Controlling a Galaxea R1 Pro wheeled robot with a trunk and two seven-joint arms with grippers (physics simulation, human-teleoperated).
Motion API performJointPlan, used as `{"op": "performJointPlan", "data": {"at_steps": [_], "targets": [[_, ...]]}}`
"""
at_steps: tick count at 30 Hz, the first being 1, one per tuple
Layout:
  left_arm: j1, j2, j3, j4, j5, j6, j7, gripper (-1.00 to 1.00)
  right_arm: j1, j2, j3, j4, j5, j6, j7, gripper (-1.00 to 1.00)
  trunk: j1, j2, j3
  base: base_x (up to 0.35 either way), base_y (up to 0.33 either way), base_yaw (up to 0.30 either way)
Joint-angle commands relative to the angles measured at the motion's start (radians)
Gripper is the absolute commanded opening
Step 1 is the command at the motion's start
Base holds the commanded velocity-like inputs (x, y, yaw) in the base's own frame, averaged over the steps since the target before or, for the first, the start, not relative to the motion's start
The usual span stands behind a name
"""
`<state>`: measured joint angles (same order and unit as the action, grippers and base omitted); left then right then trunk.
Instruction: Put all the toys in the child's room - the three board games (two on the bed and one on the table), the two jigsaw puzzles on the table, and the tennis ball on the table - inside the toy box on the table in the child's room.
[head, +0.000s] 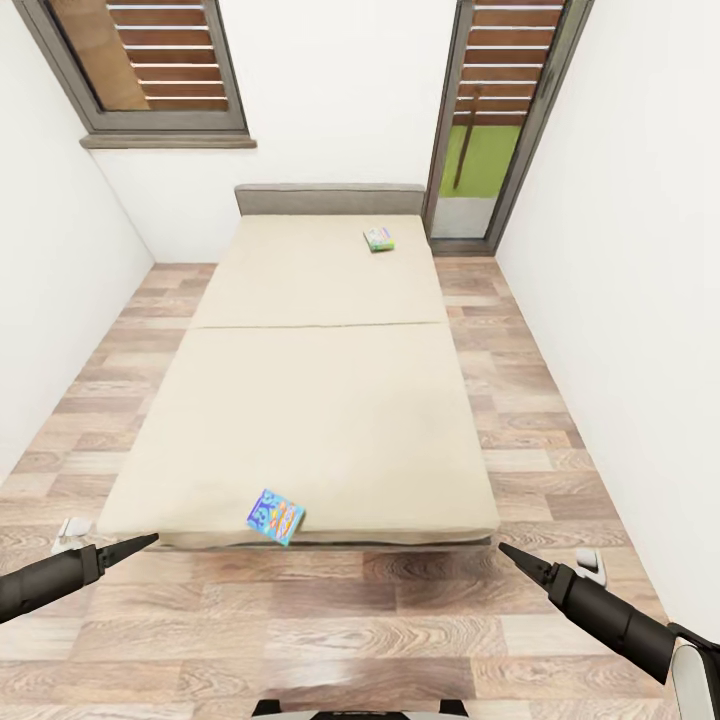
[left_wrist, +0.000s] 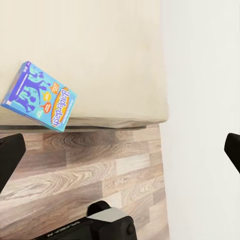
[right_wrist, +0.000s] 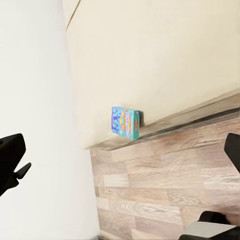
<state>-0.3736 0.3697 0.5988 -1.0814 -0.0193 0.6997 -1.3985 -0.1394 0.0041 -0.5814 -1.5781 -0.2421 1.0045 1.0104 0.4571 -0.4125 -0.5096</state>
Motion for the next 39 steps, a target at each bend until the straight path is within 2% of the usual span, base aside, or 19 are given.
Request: {"op": "performJointPlan", "data": {"at_steps": [1,25,33,39], "targets": [[-0.001,0.000,0.001,0.000,-0.002,0.010,-0.005,1.00,-0.001,0.000,-0.002,0.000,0.003,0.003,0.005,1.00,0.001,-0.001,0.000,0.000,0.000,0.000],[-0.001,-0.001,0.001,0.000,-0.002,0.010,-0.005,1.00,-0.002,0.002,0.000,0.000,0.003,0.003,0.005,1.00,0.001,-0.001,0.040,0.000,0.000,0.000],[-0.001,0.000,0.001,0.000,-0.002,0.010,-0.005,1.00,-0.002,0.003,0.000,0.000,-0.001,0.003,-0.044,1.00,0.001,-0.001,0.053,0.000,0.000,0.000],[-0.001,0.000,0.001,0.000,-0.002,0.010,-0.005,1.00,-0.002,0.003,0.000,0.000,-0.002,0.003,-0.053,1.00,0.001,-0.001,0.063,0.000,0.000,0.000]]}}
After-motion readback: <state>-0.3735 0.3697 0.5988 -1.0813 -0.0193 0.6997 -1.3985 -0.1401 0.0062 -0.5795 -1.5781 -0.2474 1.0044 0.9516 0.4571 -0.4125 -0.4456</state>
